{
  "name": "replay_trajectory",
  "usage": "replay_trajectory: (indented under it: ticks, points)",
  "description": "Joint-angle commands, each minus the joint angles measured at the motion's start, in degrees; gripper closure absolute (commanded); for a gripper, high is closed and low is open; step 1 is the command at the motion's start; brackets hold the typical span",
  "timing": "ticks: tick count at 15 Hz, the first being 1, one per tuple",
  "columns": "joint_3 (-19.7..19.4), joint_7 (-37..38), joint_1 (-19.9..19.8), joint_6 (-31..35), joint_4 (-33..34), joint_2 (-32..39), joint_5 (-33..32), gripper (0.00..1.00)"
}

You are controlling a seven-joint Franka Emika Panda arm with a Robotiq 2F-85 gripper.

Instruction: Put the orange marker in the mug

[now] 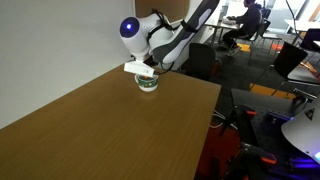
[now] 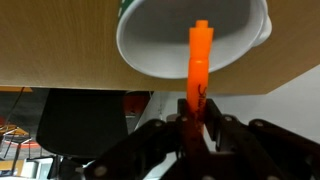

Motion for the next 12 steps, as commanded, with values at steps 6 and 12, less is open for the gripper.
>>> replay_trajectory:
  ticks: [6, 12]
  points:
    - [-0.8, -3.8, 1.2, 5.4, -0.5, -0.4, 1.2, 0.25]
    - [-2.4, 1.6, 4.9, 5.2, -3.6, -6.6, -4.2, 0.00]
